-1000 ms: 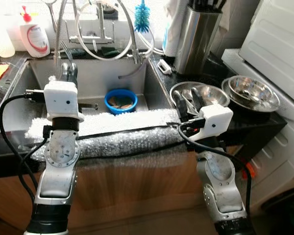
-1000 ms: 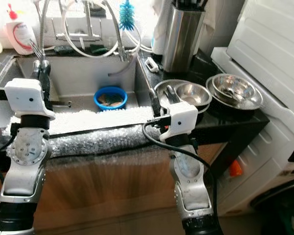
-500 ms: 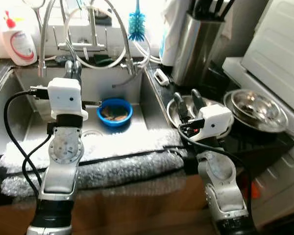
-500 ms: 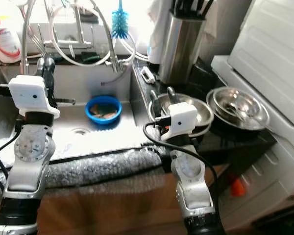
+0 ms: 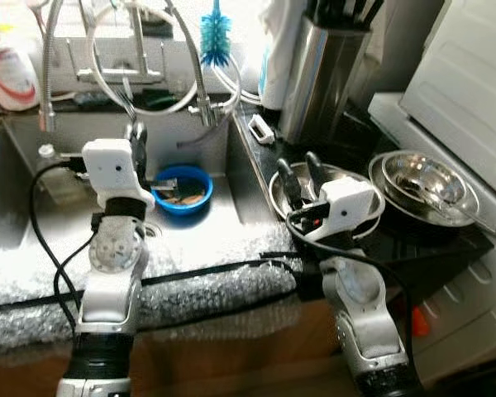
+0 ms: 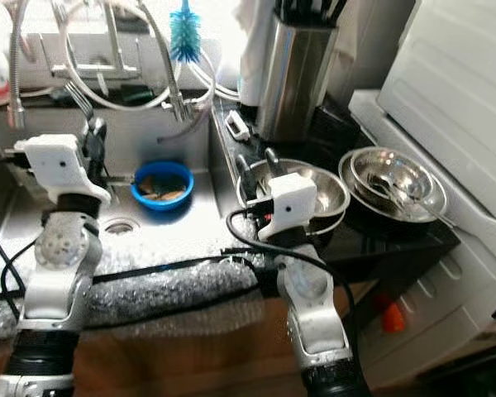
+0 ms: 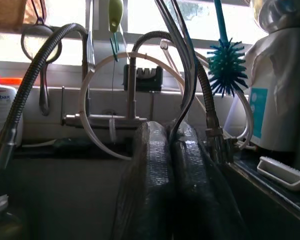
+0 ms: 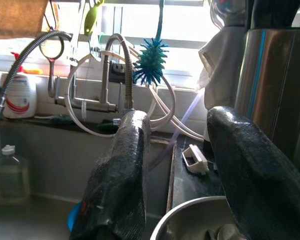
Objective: Kitchen organization
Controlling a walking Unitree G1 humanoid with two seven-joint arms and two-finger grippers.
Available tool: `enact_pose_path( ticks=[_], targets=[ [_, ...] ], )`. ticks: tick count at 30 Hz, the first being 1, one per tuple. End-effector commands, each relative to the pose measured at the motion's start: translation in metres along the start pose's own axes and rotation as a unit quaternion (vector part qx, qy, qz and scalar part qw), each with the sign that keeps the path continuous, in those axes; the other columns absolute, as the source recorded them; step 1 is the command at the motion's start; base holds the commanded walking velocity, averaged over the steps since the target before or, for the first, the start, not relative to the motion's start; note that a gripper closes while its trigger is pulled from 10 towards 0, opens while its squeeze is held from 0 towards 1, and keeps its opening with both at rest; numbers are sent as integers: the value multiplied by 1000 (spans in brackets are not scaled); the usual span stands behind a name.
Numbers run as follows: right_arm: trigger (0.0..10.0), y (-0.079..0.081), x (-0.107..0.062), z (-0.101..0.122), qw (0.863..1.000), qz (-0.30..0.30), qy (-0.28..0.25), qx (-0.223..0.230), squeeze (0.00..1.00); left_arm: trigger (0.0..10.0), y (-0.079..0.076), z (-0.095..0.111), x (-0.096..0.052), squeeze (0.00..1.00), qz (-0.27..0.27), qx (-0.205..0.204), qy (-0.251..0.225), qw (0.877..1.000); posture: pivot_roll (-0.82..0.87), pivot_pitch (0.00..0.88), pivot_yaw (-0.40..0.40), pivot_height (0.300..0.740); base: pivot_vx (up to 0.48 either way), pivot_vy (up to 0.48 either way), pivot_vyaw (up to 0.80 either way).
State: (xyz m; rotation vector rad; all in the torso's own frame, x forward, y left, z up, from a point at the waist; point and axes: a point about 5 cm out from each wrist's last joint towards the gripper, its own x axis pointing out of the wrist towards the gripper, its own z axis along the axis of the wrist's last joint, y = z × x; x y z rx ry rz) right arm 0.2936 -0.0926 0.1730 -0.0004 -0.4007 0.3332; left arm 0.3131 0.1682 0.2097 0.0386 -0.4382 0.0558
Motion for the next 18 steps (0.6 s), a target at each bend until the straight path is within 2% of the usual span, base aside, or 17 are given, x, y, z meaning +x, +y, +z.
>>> enact_pose_path(
  ticks=[1,4,11,12,13,14,16,18],
  targets=[
    [10000,-1,1,2,1000,2,-3,-2,0,10000,-1,-10,-3,0,1,-24,26,999,14,0,-82,740,0,0,0],
    [10000,0,1,2,1000,5,-4,-1,0,10000,-1,-15,-4,0,5,-39,40,998,15,0,-82,740,0,0,0],
    [10000,1,2,3,1000,11,-5,1,0,10000,-4,-30,-11,0,-7,-39,76,996,17,0,-83,740,0,0,0],
    [10000,2,2,3,1000,12,-5,1,0,10000,-5,-32,-12,196,-7,-40,78,996,16,0,-82,740,0,0,0],
    [10000,2,2,3,1000,12,-5,1,0,10000,-5,-32,-12,325,-8,-41,79,996,16,0,-82,740,0,0,0],
    [10000,2,3,3,1000,13,-5,2,0,10000,-6,-34,-13,847,-13,-43,84,995,16,0,-82,740,0,0,0],
    [10000,2,2,3,1000,13,-5,2,0,10000,-8,-36,-14,863,-19,-40,90,995,16,0,-80,740,0,0,0],
    [10000,3,3,2,1000,15,-4,2,0,10000,-9,-37,-16,969,-21,-42,91,995,16,0,-80,740,0,0,0]
  ],
)
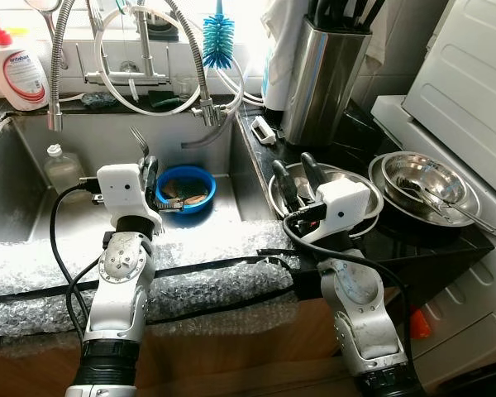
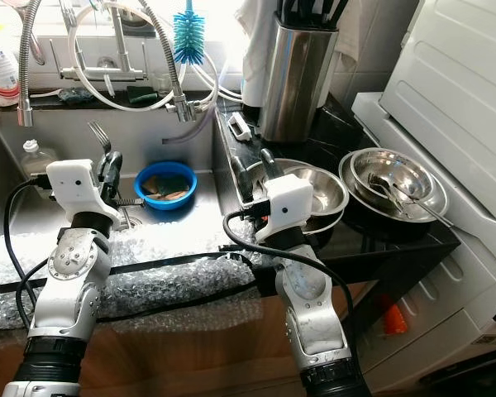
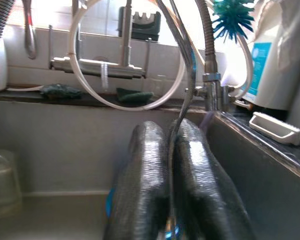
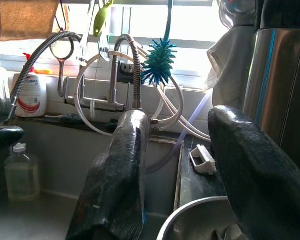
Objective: Kitchen organization
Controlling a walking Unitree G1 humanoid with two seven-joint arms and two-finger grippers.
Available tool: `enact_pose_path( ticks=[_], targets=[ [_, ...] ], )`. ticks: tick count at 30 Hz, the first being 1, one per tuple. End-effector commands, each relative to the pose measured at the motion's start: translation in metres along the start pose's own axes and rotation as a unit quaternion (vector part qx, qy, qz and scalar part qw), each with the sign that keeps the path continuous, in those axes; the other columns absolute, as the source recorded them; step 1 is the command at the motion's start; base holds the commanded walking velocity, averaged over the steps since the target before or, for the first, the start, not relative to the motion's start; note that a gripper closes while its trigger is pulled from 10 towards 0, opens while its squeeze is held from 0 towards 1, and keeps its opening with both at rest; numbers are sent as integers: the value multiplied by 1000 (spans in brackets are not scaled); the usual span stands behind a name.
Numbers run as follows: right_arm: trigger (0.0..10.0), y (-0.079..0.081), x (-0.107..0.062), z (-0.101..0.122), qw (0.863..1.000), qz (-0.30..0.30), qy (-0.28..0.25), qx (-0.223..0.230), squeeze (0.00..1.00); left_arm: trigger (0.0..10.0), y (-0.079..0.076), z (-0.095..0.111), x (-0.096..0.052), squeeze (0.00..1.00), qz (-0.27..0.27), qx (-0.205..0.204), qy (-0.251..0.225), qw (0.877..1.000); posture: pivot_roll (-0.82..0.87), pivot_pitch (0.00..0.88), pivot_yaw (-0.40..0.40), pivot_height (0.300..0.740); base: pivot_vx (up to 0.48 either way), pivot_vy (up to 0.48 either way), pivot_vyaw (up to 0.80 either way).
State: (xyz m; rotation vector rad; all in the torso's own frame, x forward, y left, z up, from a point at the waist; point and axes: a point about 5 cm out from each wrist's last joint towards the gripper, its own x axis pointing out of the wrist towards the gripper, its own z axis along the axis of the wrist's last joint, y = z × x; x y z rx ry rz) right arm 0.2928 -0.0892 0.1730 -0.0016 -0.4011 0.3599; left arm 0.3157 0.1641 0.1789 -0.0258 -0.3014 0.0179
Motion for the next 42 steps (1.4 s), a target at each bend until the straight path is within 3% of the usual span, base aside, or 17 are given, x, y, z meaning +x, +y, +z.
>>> enact_pose_path(
  ticks=[1,12,19,20,23,24,27,30,36,42],
  targets=[
    [10000,0,2,2,1000,2,-4,0,0,10000,-4,-10,-4,969,-8,-9,22,1000,16,0,-80,740,0,0,0],
    [10000,1,3,1,1000,5,-1,1,0,10000,-3,-6,-4,1000,-9,-4,10,1000,19,0,-78,740,0,0,0],
    [10000,2,3,0,1000,10,1,2,0,10000,-2,-3,-2,1000,2,-20,7,1000,18,0,-79,740,0,0,0],
    [10000,2,3,0,1000,10,1,2,0,10000,-1,1,-2,0,6,-14,-6,1000,17,0,-80,740,0,0,0],
    [10000,2,3,0,1000,9,1,2,0,10000,-1,5,-2,0,7,-7,-18,1000,17,0,-80,740,0,0,0],
    [10000,1,2,1,1000,7,1,1,0,10000,0,22,-2,0,-6,47,-63,997,17,0,-82,740,0,0,0],
    [10000,-2,1,1,1000,-3,-1,-4,0,10000,4,41,-5,0,-11,103,-111,988,17,0,-81,740,0,0,0],
    [10000,-5,-1,2,1000,-18,-2,-7,0,10000,14,51,-15,0,-3,116,-126,985,19,0,-80,740,0,0,0],
    [10000,-5,-3,2,1000,-19,-3,-12,0,10000,24,47,-30,0,14,121,-110,986,27,0,-86,740,0,0,0],
    [10000,-2,-1,4,1000,-17,-9,-6,0,10000,18,38,-32,0,21,114,-97,989,24,0,-91,740,0,0,0]
  ],
)
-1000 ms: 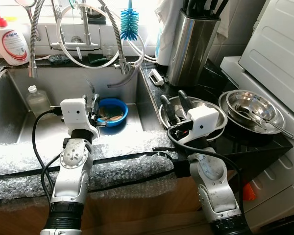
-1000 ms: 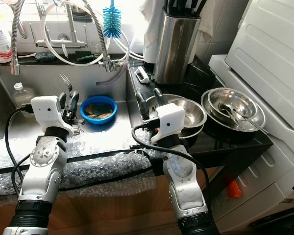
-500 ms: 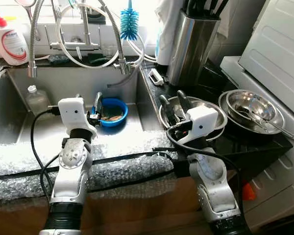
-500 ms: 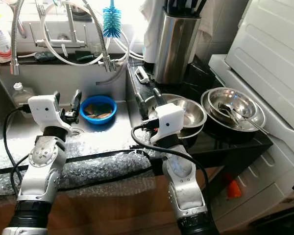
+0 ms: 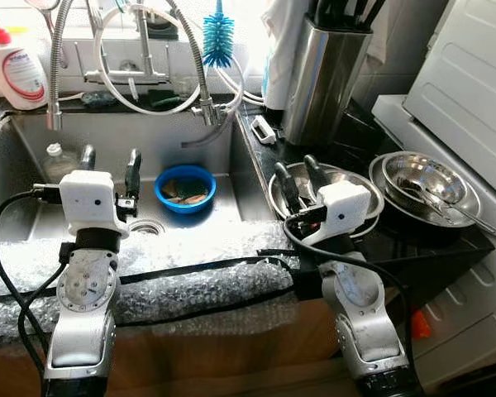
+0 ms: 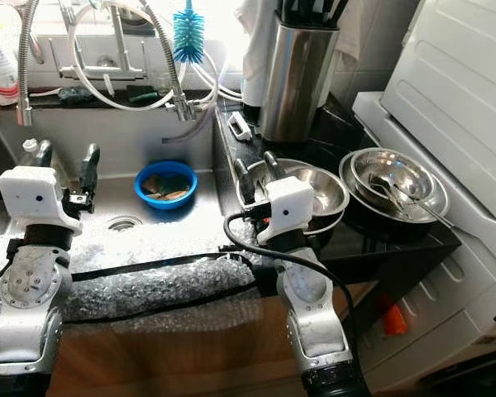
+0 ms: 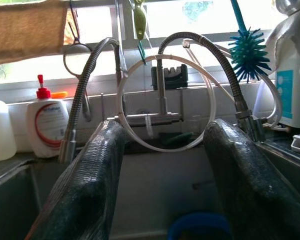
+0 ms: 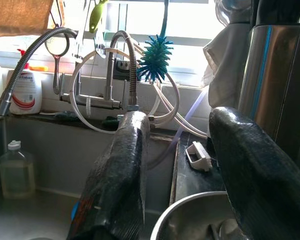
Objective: Kitchen organization
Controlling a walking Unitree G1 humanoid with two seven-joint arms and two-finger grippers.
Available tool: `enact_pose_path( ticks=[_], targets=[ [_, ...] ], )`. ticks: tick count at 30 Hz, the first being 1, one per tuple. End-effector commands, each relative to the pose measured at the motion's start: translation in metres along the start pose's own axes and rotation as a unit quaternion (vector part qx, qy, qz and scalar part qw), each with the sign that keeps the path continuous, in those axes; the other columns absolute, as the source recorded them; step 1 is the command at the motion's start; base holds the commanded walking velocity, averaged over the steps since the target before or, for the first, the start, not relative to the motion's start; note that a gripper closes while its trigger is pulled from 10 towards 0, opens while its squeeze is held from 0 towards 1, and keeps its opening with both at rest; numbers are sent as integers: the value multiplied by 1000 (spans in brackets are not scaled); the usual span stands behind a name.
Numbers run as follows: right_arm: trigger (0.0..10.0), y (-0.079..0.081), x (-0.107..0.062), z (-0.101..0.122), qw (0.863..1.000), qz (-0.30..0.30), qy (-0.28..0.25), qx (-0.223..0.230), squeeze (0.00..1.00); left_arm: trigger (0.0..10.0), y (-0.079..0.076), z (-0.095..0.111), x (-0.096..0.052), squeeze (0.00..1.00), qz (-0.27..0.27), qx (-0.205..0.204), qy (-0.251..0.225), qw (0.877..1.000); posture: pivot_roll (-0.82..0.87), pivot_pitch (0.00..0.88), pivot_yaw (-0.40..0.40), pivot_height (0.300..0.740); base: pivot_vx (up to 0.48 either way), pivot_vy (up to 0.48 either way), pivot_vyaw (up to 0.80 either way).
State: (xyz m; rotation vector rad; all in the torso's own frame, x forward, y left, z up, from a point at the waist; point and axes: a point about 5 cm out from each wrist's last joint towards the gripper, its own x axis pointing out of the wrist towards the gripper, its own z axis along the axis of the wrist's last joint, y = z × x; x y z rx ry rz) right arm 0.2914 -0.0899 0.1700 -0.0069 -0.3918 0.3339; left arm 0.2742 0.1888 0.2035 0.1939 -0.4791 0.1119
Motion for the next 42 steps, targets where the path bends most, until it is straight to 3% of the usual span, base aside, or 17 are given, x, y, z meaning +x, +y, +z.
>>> enact_pose_path(
  ticks=[1,16,31,42],
  targets=[
    [10000,-2,2,7,1000,-4,-17,-2,0,10000,-8,3,1,0,-6,-10,-6,1000,21,0,-90,740,0,0,0],
    [10000,2,4,7,1000,10,-20,-7,0,10000,-17,4,4,0,-22,-20,-9,1000,25,0,-88,740,0,0,0],
    [10000,4,4,5,1000,17,-17,-10,0,10000,-25,3,5,0,-34,-26,-8,999,22,0,-91,740,0,375,0],
    [10000,5,6,6,1000,16,-19,-7,0,10000,-24,6,8,0,-36,-22,-17,999,27,0,-86,740,0,0,0]
  ],
)
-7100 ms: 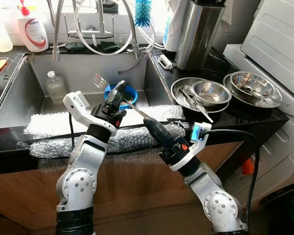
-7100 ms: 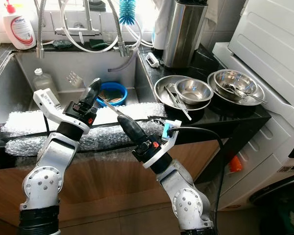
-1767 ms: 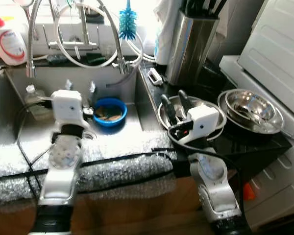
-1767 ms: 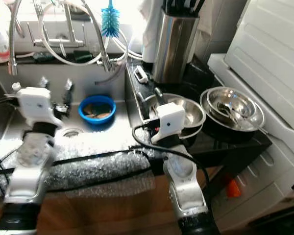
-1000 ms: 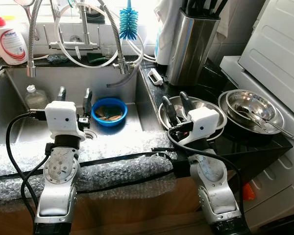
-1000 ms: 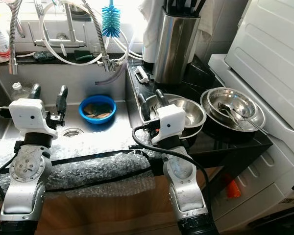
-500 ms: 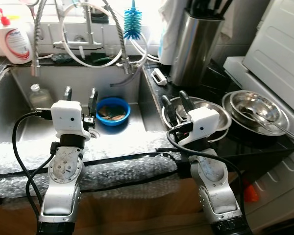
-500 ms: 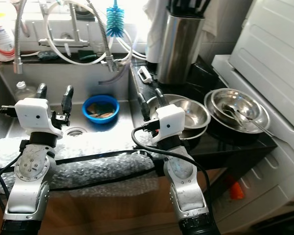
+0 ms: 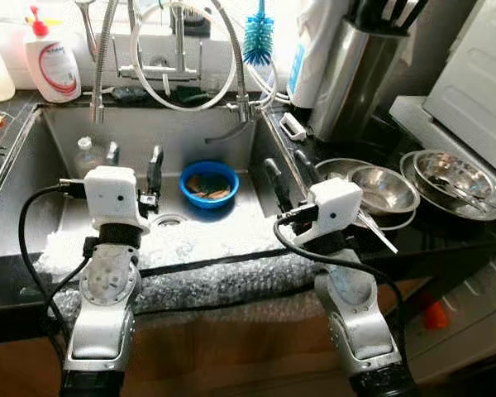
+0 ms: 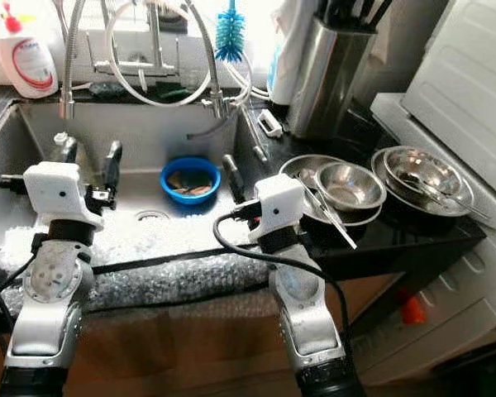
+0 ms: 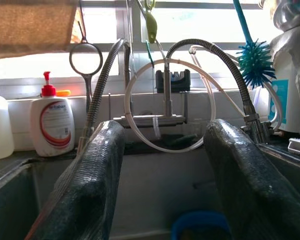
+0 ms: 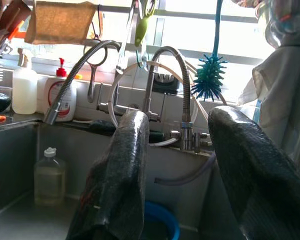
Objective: Kitchen organization
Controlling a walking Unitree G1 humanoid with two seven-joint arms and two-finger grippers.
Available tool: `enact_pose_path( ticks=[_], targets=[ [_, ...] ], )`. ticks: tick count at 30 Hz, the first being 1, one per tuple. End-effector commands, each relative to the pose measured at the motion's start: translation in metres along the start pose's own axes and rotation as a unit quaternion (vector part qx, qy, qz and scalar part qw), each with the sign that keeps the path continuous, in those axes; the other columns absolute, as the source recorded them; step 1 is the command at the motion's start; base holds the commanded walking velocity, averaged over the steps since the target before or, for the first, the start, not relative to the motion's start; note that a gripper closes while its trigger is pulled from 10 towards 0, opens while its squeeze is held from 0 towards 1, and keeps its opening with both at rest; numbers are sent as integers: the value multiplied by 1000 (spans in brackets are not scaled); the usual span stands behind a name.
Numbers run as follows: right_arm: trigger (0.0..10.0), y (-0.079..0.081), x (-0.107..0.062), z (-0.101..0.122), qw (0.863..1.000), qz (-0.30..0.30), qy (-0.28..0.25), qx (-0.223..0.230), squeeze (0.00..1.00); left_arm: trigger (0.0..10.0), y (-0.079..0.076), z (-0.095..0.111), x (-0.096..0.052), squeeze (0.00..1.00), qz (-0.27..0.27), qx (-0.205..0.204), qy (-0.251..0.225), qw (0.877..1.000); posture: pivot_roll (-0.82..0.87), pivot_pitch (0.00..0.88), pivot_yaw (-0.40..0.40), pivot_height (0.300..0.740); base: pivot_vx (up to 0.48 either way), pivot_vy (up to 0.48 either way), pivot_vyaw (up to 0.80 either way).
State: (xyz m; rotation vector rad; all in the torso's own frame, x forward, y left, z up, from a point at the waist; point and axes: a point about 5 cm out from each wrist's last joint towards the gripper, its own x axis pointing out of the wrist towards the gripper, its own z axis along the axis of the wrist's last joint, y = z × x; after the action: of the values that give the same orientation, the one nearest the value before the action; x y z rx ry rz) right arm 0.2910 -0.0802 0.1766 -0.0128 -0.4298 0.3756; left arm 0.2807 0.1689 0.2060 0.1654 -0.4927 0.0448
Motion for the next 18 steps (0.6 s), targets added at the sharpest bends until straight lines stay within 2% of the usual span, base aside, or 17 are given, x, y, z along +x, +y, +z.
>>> enact_pose_path(
  ticks=[1,5,14,18],
  targets=[
    [10000,-3,1,0,1000,-5,-1,-5,0,10000,-4,2,4,0,-8,-2,-8,1000,28,0,-84,740,0,0,0],
    [10000,-3,2,0,1000,-6,-1,-4,0,10000,-5,2,5,0,-8,-5,-7,1000,29,0,-81,740,0,279,0],
    [10000,-2,2,0,1000,-10,-2,-2,0,10000,-5,4,6,0,-12,-6,-10,1000,33,0,-76,740,0,466,0],
    [10000,-1,2,0,1000,-10,-2,-1,0,10000,-6,5,8,0,-14,-7,-13,1000,33,0,-74,740,0,143,0]
  ],
)
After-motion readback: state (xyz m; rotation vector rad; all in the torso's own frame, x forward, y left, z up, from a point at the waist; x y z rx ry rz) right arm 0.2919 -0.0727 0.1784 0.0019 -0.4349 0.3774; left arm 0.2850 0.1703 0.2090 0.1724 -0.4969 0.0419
